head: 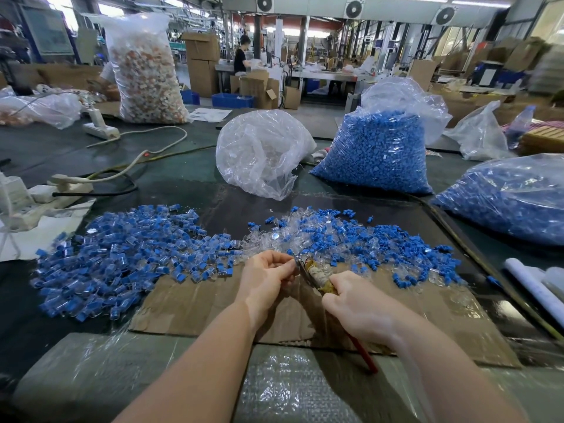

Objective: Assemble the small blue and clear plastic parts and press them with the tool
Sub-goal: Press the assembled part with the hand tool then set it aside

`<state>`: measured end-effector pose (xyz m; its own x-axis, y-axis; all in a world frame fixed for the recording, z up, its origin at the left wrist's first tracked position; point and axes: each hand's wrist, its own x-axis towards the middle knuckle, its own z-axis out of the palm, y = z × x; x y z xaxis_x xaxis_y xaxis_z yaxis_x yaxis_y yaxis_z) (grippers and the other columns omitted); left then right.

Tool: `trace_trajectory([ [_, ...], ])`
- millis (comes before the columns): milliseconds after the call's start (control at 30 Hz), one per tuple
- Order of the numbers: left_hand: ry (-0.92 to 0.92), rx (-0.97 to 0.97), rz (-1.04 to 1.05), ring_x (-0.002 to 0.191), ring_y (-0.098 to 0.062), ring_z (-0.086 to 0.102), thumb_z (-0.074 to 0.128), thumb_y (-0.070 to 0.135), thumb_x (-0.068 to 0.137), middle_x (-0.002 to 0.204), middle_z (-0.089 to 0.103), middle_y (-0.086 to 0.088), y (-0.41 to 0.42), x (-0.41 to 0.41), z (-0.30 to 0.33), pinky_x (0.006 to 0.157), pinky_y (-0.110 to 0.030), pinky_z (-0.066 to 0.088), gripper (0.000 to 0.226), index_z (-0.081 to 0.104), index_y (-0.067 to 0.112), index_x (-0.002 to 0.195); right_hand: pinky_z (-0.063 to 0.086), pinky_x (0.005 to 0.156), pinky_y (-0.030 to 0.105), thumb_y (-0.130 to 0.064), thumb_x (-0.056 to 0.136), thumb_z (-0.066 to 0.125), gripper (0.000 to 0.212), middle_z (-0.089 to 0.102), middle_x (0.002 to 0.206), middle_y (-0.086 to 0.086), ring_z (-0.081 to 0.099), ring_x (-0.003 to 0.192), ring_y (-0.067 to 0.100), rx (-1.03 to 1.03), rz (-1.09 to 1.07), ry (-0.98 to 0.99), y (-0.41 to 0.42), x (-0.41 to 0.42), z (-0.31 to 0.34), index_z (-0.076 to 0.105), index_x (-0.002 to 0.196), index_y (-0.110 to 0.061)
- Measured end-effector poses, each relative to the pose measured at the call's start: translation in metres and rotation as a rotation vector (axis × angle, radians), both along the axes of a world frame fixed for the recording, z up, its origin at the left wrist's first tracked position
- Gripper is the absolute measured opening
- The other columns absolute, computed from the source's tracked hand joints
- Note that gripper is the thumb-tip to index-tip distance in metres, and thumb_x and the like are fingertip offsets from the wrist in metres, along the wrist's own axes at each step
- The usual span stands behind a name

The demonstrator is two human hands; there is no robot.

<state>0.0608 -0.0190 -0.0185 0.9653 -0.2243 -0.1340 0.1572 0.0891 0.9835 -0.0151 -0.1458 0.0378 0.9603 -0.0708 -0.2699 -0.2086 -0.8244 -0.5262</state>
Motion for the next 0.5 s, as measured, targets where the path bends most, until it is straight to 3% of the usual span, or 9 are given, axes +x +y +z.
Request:
trace_trajectory([
  [100, 0.004, -0.002, -0.004, 0.05, -0.004, 0.06, 0.056, 0.0, 0.088, 0.071, 0.062, -0.007, 0.001, -0.001, 0.001, 0.049, -0.016, 0.049, 0.005, 0.061, 0.002, 0.089, 0.036, 0.057, 0.023, -0.022, 0.096, 0.04, 0.012, 0.049, 0.085, -0.003, 0.047, 0.071, 0.009, 0.004, -0.026, 0.008, 0.001, 0.002, -0.005, 0.047, 0.088, -0.017],
  [200, -0.001, -0.013, 0.011, 0.051, -0.004, 0.06, 0.056, 0.0, 0.088, 0.07, 0.063, -0.007, 0.0, -0.001, 0.0, 0.049, -0.016, 0.049, 0.006, 0.061, 0.0, 0.092, 0.036, 0.053, 0.02, -0.023, 0.096, 0.044, 0.019, 0.05, 0.078, -0.005, 0.048, 0.065, 0.004, 0.043, -0.034, -0.026, 0.002, 0.0, -0.007, 0.047, 0.078, -0.019],
  [267, 0.005, -0.034, 0.027, 0.053, -0.006, 0.062, 0.056, 0.001, 0.089, 0.071, 0.064, -0.008, 0.0, -0.001, 0.0, 0.05, -0.017, 0.049, 0.006, 0.061, -0.001, 0.093, 0.039, 0.048, 0.014, -0.023, 0.092, 0.052, 0.017, 0.058, 0.072, -0.004, 0.055, 0.056, 0.0, 0.203, -0.066, -0.054, 0.002, -0.004, -0.008, 0.053, 0.076, -0.019],
  [333, 0.009, -0.037, 0.042, 0.055, -0.009, 0.062, 0.056, 0.002, 0.089, 0.071, 0.064, -0.009, -0.001, 0.0, -0.002, 0.05, -0.02, 0.05, 0.005, 0.061, 0.001, 0.091, 0.046, 0.049, 0.018, -0.018, 0.088, 0.058, 0.004, 0.066, 0.077, 0.002, 0.063, 0.059, 0.008, 0.336, -0.123, -0.116, 0.001, -0.007, -0.01, 0.061, 0.086, -0.016],
  [433, 0.018, -0.076, 0.078, 0.053, -0.011, 0.057, 0.058, 0.001, 0.089, 0.068, 0.062, -0.009, -0.002, -0.001, -0.005, 0.05, -0.021, 0.047, 0.004, 0.06, 0.005, 0.087, 0.041, 0.052, 0.023, -0.015, 0.086, 0.058, 0.006, 0.062, 0.082, 0.005, 0.056, 0.062, 0.014, 0.263, -0.216, -0.24, -0.011, -0.006, -0.018, 0.059, 0.092, -0.016],
  [500, -0.031, -0.061, 0.134, 0.054, -0.008, 0.057, 0.06, 0.002, 0.088, 0.07, 0.063, -0.008, 0.0, 0.0, -0.006, 0.049, -0.018, 0.047, 0.006, 0.061, 0.008, 0.085, 0.04, 0.061, 0.026, -0.021, 0.088, 0.057, 0.018, 0.06, 0.092, 0.006, 0.053, 0.075, 0.017, 0.105, -0.265, -0.28, -0.023, -0.002, -0.024, 0.057, 0.104, -0.014],
])
